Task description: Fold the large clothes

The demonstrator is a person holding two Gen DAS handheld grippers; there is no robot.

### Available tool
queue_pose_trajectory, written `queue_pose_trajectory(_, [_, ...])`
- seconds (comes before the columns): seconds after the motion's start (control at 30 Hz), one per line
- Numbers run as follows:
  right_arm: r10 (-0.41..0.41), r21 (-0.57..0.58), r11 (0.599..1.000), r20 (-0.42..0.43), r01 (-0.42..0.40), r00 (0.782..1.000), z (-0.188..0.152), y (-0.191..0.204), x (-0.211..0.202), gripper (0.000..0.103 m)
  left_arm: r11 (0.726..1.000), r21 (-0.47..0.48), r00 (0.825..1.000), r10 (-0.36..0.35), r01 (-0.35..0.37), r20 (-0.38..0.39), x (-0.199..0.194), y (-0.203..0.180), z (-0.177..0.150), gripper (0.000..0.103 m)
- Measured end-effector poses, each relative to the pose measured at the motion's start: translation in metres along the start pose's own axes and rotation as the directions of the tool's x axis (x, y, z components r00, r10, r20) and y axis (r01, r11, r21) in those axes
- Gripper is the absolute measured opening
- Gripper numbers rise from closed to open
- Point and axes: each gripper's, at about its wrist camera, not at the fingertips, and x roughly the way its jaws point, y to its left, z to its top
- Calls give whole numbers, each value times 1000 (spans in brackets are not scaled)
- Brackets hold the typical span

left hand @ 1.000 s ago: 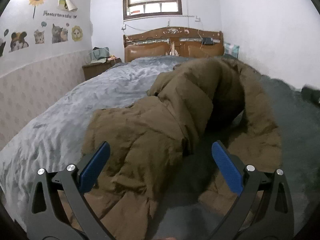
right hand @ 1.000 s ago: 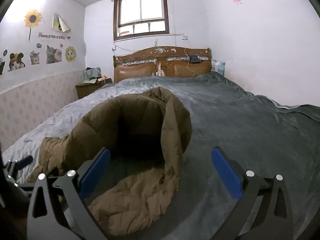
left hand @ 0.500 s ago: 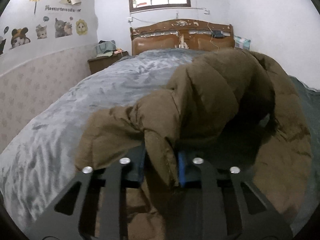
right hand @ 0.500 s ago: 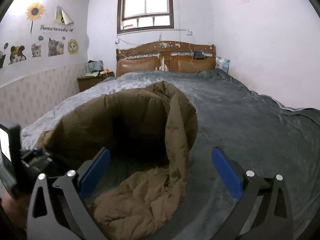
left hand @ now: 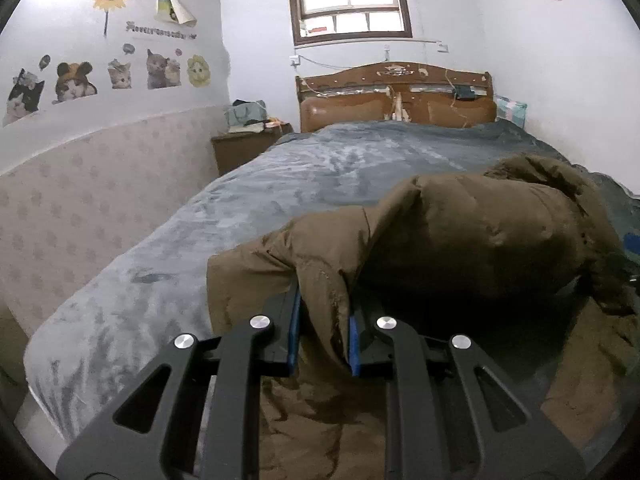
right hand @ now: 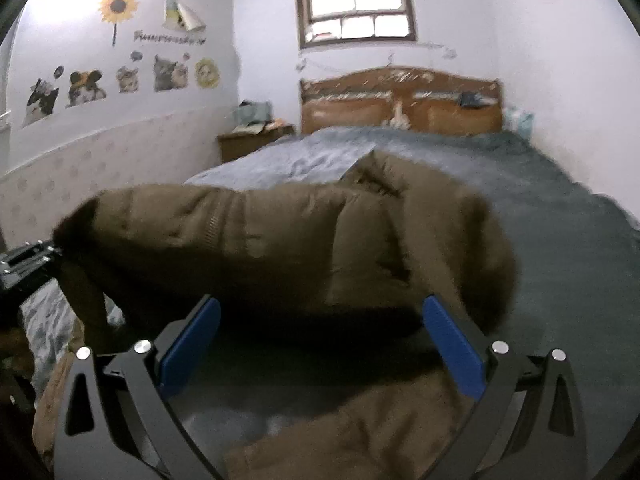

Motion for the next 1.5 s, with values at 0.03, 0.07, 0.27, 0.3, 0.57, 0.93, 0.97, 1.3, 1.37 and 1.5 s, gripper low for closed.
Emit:
queue_pose_trajectory(0.03, [7,-6,1000,-6,-7,1000,-1,1,9,101,1000,0,1000,5,-5,-2,1,3,0,18])
queue_pose_trajectory(0.07, [18,-23,1000,-26,-18,1000,-3,5,25,101,1000,-4,1000,8,-8,-6,2,7,0,18])
queue_pose_trajectory(0.27, [-30,-29,999,-38,29,999,-2,7,73,100,1000,-12,1000,16,-16,-1,9,23,2,18])
queue_pose_trajectory(0.3, [-36,-42,998,-32,35,999,-2,8,76,95,1000,0,1000,19,-19,8,11,20,3,18])
queue_pose_trajectory(0.57, [68,-5,998,-63,-68,996,9,10,102,5,1000,-26,999,18,-18,28,14,22,8,18])
queue_pose_trajectory(0.93, [28,8,1000,153,-29,988,84,-22,-10,0,999,-48,984,-4,12,176,-36,31,58,18])
queue_pose_trajectory(0.97, [21,18,1000,138,-24,990,88,-26,-12,0,998,-54,985,-4,14,175,-39,33,59,18])
queue_pose_trajectory(1.3, [-78,106,990,-117,90,990,28,-58,35,101,999,-30,992,24,-21,122,-33,36,46,19])
queue_pose_trajectory(1.37, [-72,131,987,-159,94,985,18,-62,52,100,999,-32,993,25,-21,118,-28,35,50,19])
queue_pose_trajectory(1.5, [-74,154,983,-171,100,983,8,-67,62,23,999,-26,994,22,-19,110,-22,36,51,19])
